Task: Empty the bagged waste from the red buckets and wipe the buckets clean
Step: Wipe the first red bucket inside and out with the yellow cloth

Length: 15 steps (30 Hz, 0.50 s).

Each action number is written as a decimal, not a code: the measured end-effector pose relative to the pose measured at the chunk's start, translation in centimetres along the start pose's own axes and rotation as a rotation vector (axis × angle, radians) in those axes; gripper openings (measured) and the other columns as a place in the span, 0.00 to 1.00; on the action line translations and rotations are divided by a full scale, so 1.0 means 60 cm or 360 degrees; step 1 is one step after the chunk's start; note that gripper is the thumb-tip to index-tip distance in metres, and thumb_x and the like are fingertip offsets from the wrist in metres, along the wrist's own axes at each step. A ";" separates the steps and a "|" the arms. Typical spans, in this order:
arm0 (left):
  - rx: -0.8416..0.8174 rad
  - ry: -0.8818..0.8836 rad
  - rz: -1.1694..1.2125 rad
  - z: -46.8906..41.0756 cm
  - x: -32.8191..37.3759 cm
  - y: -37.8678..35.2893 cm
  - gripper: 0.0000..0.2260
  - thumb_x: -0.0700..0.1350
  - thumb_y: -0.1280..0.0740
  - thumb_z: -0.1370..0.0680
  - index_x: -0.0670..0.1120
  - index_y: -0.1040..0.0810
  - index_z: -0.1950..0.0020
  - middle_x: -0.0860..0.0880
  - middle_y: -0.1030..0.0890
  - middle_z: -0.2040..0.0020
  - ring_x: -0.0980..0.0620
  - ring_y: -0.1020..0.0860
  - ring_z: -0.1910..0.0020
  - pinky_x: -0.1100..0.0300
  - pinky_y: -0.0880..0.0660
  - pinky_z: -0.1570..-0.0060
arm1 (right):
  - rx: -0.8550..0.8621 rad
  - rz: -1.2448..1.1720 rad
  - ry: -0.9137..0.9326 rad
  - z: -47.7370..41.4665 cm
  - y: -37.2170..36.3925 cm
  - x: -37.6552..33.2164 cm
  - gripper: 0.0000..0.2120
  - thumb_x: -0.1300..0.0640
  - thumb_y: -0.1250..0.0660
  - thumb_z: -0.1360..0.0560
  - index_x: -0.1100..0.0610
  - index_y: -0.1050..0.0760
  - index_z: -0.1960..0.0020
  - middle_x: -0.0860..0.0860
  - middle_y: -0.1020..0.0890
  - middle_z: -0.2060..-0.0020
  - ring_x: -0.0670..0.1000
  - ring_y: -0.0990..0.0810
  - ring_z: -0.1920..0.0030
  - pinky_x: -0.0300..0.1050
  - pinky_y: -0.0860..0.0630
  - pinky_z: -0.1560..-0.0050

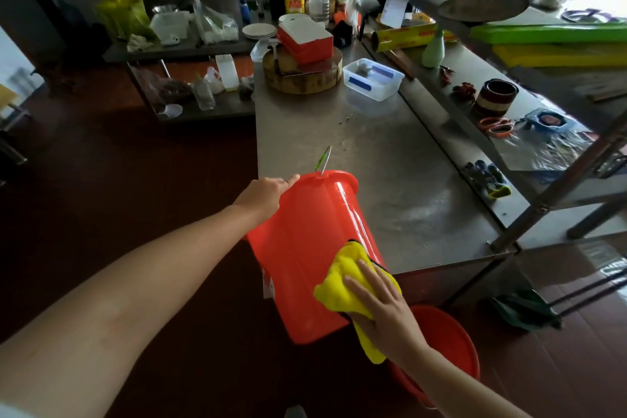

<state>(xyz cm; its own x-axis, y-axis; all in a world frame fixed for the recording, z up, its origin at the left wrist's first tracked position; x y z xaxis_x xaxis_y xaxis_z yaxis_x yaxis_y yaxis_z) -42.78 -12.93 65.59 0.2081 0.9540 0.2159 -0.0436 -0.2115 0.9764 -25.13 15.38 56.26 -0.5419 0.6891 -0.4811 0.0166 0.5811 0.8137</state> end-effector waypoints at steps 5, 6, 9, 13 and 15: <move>0.0013 -0.0014 -0.0008 -0.004 0.008 0.003 0.35 0.28 0.49 0.23 0.55 0.40 0.19 0.46 0.21 0.42 0.43 0.20 0.47 0.52 0.22 0.48 | 0.0212 -0.0363 -0.0597 0.004 0.015 0.034 0.28 0.38 0.36 0.23 0.30 0.40 0.25 0.45 0.37 0.22 0.55 0.33 0.25 0.62 0.23 0.37; 0.0018 -0.0010 -0.0013 -0.005 0.009 0.003 0.36 0.28 0.49 0.23 0.55 0.40 0.19 0.46 0.21 0.42 0.42 0.20 0.47 0.52 0.22 0.48 | 0.0217 -0.0380 -0.0665 0.005 0.016 0.036 0.28 0.38 0.36 0.23 0.31 0.40 0.25 0.45 0.37 0.22 0.55 0.32 0.26 0.63 0.23 0.37; 0.0035 -0.0009 -0.0034 -0.006 0.011 0.001 0.37 0.28 0.48 0.24 0.56 0.40 0.19 0.46 0.20 0.43 0.42 0.20 0.47 0.53 0.23 0.50 | 0.0157 -0.0200 -0.0366 0.009 0.016 0.023 0.28 0.44 0.34 0.21 0.40 0.36 0.23 0.51 0.38 0.21 0.61 0.33 0.25 0.66 0.25 0.35; 0.0030 0.0011 0.0000 -0.005 -0.001 0.001 0.37 0.28 0.48 0.24 0.57 0.40 0.20 0.48 0.21 0.44 0.43 0.20 0.48 0.57 0.27 0.53 | -0.0120 0.0196 0.0301 -0.007 0.003 -0.004 0.30 0.42 0.36 0.21 0.40 0.39 0.21 0.55 0.42 0.19 0.63 0.38 0.22 0.63 0.30 0.31; 0.0034 0.0034 0.0039 0.001 -0.011 0.001 0.36 0.28 0.48 0.24 0.57 0.39 0.20 0.48 0.21 0.42 0.43 0.20 0.48 0.56 0.26 0.52 | -0.0248 0.0341 0.0480 -0.026 -0.004 -0.016 0.31 0.40 0.37 0.21 0.37 0.42 0.20 0.53 0.45 0.19 0.61 0.43 0.21 0.60 0.34 0.29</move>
<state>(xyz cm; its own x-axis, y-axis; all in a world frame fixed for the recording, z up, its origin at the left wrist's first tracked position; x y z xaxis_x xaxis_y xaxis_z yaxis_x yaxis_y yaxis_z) -42.89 -13.57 65.49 0.1865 0.9528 0.2397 -0.0273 -0.2389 0.9707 -25.93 13.87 57.03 -0.7626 0.6162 -0.1969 0.0410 0.3498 0.9359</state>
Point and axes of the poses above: each hand's wrist, its own z-axis away from the middle knuckle, its own y-axis out of the back of the hand, x = y × z, the point moved 5 cm from there along -z, towards the middle knuckle
